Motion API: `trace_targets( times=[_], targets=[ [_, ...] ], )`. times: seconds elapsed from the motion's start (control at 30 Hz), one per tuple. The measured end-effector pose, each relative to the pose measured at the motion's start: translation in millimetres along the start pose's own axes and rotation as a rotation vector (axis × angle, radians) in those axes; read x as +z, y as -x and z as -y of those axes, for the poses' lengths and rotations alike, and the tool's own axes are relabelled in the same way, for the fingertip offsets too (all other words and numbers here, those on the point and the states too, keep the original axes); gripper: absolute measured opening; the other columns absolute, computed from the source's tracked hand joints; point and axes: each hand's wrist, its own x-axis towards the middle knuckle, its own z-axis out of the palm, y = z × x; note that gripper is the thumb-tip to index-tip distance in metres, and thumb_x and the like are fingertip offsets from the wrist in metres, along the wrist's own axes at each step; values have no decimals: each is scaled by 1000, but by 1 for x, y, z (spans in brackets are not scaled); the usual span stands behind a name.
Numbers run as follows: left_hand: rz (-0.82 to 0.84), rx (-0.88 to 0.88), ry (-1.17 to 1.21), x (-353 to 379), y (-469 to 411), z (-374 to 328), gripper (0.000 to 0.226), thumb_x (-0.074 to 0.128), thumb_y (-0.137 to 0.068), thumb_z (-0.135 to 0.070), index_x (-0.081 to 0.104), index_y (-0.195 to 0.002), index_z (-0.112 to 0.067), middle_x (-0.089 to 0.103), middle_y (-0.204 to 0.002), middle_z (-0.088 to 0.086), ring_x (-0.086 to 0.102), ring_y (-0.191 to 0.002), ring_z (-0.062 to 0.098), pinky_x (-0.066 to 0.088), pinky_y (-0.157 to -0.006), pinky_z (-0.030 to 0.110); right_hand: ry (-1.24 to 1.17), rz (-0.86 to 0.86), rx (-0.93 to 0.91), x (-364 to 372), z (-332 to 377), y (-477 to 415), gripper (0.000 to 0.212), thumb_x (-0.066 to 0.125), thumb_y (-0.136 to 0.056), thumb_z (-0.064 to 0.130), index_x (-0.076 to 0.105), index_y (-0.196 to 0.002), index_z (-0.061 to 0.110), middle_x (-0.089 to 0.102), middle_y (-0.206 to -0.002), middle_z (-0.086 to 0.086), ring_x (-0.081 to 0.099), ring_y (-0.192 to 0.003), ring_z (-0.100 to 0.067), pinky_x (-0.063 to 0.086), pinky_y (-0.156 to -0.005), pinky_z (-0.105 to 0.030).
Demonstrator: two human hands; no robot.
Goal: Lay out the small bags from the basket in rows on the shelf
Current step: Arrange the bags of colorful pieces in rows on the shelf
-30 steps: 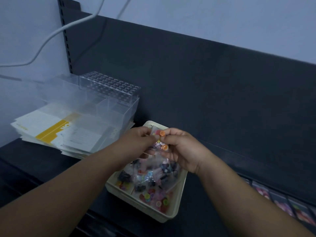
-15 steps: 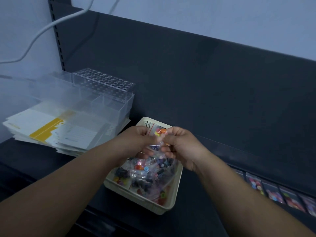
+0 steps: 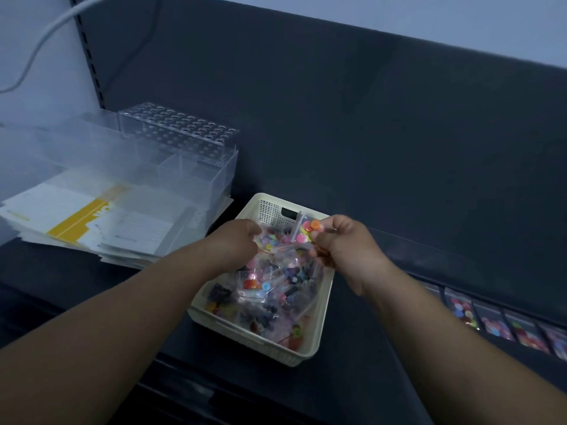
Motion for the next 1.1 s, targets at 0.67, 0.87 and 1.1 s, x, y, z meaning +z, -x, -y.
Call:
trace_targets(
  times=[0.67, 0.87, 1.1],
  targets=[
    [13, -7, 334, -1, 7, -17, 21, 55, -80, 8, 59, -75, -13, 62, -74, 10, 62, -66, 25, 46, -57, 29, -54, 7, 34, -18, -10, 0, 15, 57, -89, 1, 60, -82, 14, 63, -69, 0, 58, -53, -8, 46, -49, -19],
    [100, -44, 562, 8, 22, -46, 19, 53, -87, 3, 58, -76, -11, 58, -69, 9, 54, -55, 15, 50, -51, 25, -148, 89, 107, -33, -7, 14, 17, 58, -87, -1, 60, -87, 16, 64, -66, 1, 58, -52, -5, 44, -49, -18],
    [189, -129, 706, 47, 37, -87, 7, 52, -93, -13, 59, -93, -11, 65, -88, 13, 65, -70, 25, 56, -50, 28, -242, 113, 179, -70, -12, 31, 5, 58, -91, 14, 59, -87, 16, 66, -70, -2, 62, -57, -9, 46, -55, -22]
  ],
)
